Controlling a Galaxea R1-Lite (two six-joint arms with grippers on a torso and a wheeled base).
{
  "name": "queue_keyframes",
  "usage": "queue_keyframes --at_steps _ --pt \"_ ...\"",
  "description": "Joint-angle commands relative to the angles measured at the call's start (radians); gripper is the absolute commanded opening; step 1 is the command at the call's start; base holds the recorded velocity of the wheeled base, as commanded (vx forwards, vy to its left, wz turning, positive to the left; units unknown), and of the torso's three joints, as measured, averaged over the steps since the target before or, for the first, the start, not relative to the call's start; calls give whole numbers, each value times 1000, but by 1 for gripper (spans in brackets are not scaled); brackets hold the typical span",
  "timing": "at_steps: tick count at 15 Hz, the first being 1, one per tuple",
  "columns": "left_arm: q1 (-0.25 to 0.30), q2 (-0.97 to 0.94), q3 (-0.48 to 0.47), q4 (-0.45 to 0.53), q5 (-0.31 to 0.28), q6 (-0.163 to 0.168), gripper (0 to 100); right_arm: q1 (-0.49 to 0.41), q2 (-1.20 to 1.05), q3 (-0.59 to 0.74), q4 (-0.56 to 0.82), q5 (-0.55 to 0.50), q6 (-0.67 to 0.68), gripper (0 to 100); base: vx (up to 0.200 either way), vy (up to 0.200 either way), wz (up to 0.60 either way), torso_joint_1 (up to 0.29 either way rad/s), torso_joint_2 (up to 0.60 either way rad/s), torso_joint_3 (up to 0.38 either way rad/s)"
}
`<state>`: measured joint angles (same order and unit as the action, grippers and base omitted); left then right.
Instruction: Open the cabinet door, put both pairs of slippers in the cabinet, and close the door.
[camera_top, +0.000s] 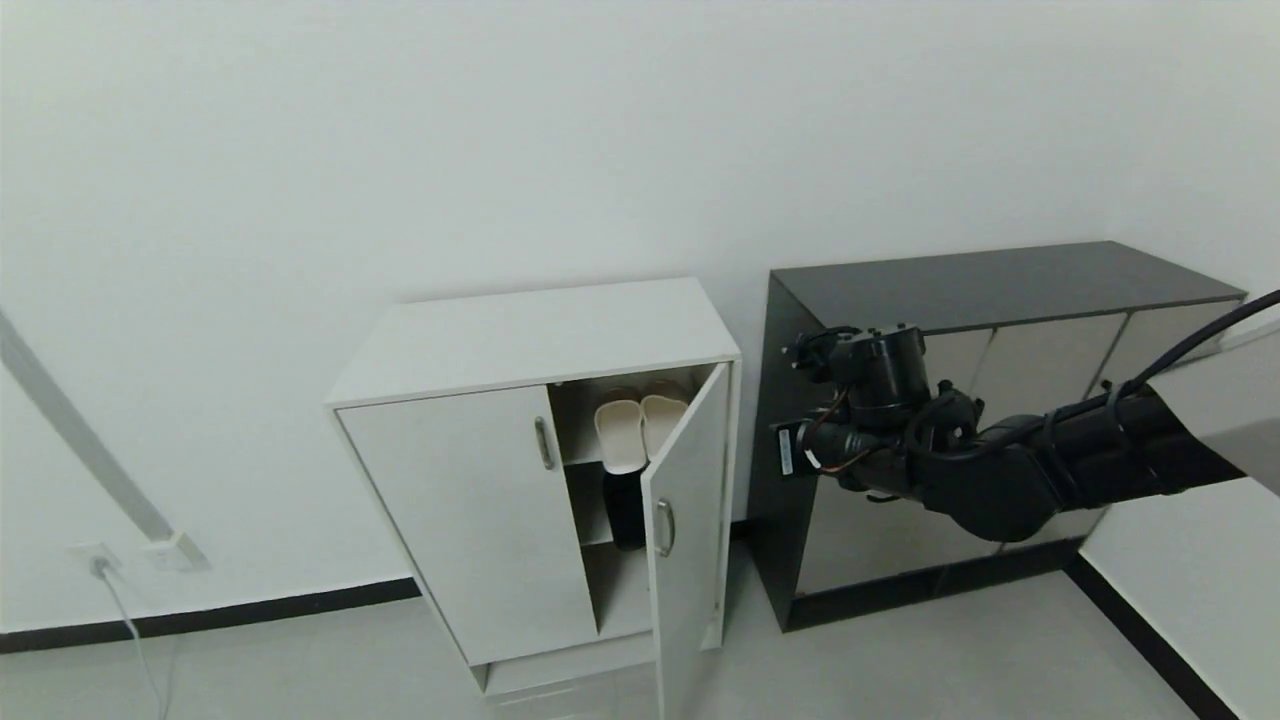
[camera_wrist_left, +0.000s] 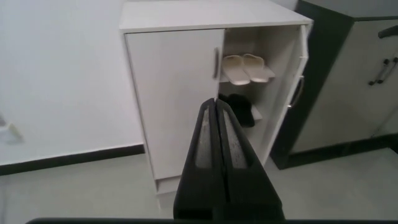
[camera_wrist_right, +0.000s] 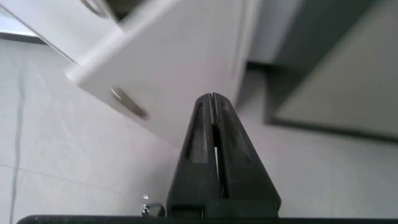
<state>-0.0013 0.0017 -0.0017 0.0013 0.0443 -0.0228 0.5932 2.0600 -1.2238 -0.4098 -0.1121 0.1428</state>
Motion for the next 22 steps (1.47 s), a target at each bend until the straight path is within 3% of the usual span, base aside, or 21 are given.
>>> queue_keyframes --at_steps 1,4,13,17,22 --pt "0 1 0 0 0 0 0 4 -9 10 3 0 0 0 0 0 600 17 12 -2" --pt "0 1 0 0 0 0 0 5 -14 12 0 3 0 0 0 0 600 1 2 4" --pt "0 1 0 0 0 1 0 -12 -57 99 -76 11 -46 0 0 0 0 0 0 0" --pt "-2 1 0 0 -1 1 0 -26 -136 214 -67 11 -61 0 0 0 0 0 0 0" --pt "-2 1 0 2 -1 3 0 -46 -222 412 -75 11 -91 0 200 0 0 -5 -1 2"
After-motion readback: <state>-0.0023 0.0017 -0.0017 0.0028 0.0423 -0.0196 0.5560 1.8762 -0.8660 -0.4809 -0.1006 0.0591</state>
